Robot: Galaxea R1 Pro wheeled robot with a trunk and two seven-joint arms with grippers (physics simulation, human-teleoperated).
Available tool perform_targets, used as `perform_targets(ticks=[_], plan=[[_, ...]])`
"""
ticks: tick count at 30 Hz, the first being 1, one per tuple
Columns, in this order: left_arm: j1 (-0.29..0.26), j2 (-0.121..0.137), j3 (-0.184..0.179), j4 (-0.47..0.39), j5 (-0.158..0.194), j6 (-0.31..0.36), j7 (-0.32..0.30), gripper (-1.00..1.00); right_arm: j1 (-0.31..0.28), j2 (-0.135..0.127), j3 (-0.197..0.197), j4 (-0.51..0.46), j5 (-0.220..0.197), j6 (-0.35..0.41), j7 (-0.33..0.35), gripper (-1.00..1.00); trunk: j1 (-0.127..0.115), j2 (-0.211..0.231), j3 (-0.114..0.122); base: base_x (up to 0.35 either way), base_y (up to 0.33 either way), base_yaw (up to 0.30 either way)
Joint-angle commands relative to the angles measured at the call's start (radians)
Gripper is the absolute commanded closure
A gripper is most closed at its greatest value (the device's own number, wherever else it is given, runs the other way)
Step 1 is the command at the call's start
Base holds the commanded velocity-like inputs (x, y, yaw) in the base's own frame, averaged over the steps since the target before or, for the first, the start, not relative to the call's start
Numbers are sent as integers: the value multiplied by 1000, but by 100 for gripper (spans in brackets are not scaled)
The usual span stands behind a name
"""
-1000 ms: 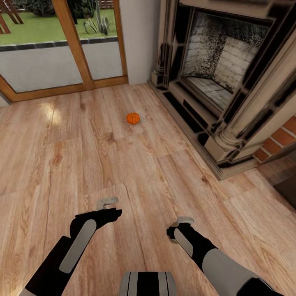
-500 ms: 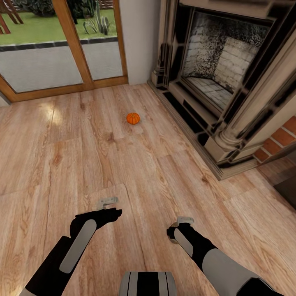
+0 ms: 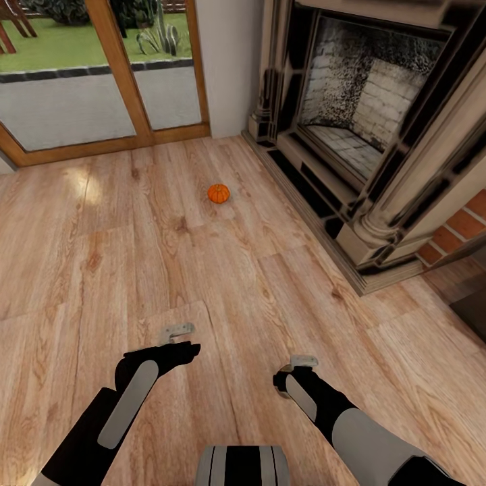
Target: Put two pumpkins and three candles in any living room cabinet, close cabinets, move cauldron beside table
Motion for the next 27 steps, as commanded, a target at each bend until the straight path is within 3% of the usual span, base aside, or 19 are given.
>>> perform_targets(ticks=[1, 6, 7, 27], plan=[[-1, 1, -2, -1, 10, 1, 11, -100, -1, -1, 8, -2, -11, 1, -9, -100, 0, 0, -1, 0, 0, 0], [-1, 0, -2, -1, 10, 1, 11, -100, -1, -1, 9, -2, -11, -3, -9, -100, 0, 0, -1, 0, 0, 0], [-1, 0, -2, -1, 10, 1, 11, -100, -1, -1, 9, -2, -11, -8, -9, 100, 0, 0, -1, 0, 0, 0], [-1, 0, -2, -1, 13, 1, 10, -100, -1, -1, 9, -1, -11, -19, 3, 100, 0, 0, -1, 0, 0, 0]])
